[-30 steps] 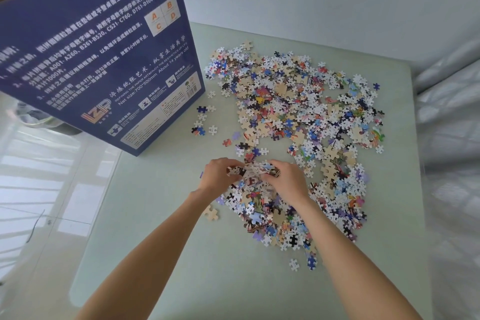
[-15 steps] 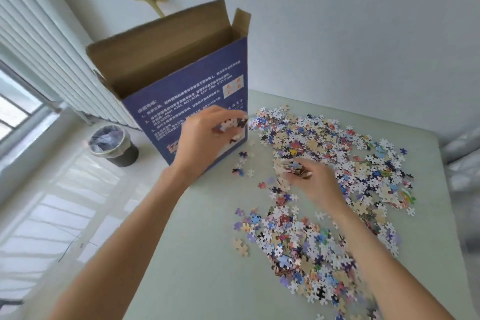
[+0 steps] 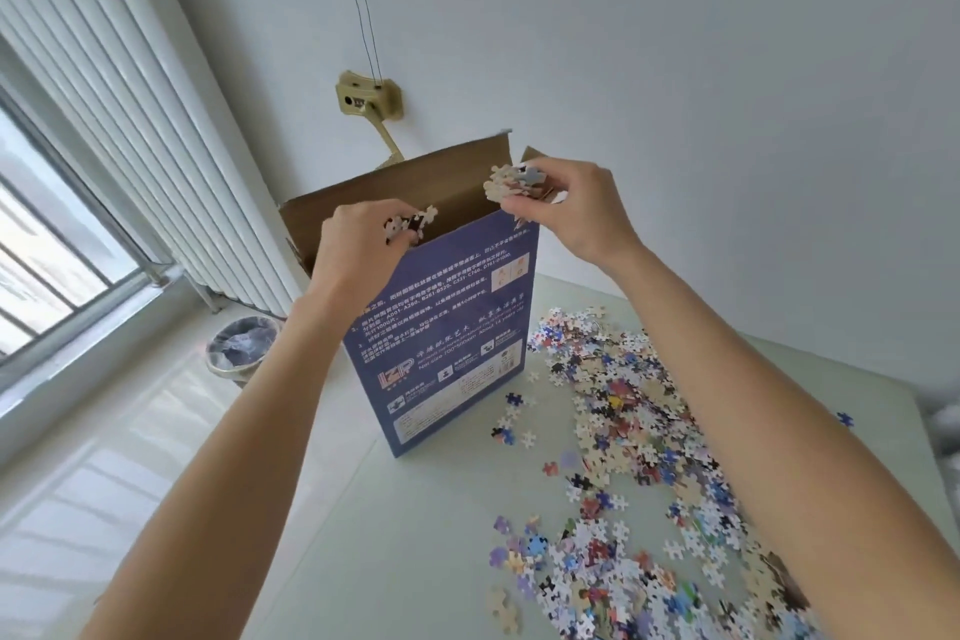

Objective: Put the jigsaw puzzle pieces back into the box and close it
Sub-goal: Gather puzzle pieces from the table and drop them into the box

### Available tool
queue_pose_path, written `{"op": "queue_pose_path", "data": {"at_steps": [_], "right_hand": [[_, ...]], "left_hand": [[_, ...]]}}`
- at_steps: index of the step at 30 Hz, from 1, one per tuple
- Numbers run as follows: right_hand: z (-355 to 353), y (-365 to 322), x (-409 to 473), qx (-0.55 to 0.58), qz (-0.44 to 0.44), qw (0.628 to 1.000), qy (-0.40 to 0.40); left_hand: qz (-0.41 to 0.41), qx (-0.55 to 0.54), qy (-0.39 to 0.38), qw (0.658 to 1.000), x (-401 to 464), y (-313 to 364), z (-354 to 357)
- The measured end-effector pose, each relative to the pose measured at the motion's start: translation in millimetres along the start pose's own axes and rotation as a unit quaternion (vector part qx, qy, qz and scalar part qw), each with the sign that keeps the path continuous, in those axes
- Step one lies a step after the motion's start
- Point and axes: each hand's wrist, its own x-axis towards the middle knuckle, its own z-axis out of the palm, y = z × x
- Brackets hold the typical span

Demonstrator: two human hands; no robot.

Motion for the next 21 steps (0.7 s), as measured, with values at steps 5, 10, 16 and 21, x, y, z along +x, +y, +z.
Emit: {"op": "queue_pose_path", "data": {"at_steps": [5,10,16,21], "right_hand": [[27,-7,40,-0.053,-0.024,0.996,-0.064],[47,-12,58,-0.134,-0.08,0.975,-0.16],[57,-8,66,-0.206,-0.077,0.953,-0.206],[57,-8,56,-0.15,-0.1,0.969,-0.171]], "left_hand": [[-0.002,-0.05,-0.045,0.998,2,-7,-3],[0.015,-0.052,-0.022,0.998,0,-13,-10],[0.072,0.018,0.01,0.997,-11,-12,-6],[0.089,0.027,0.029,0.995,-14,-13,-3]]}}
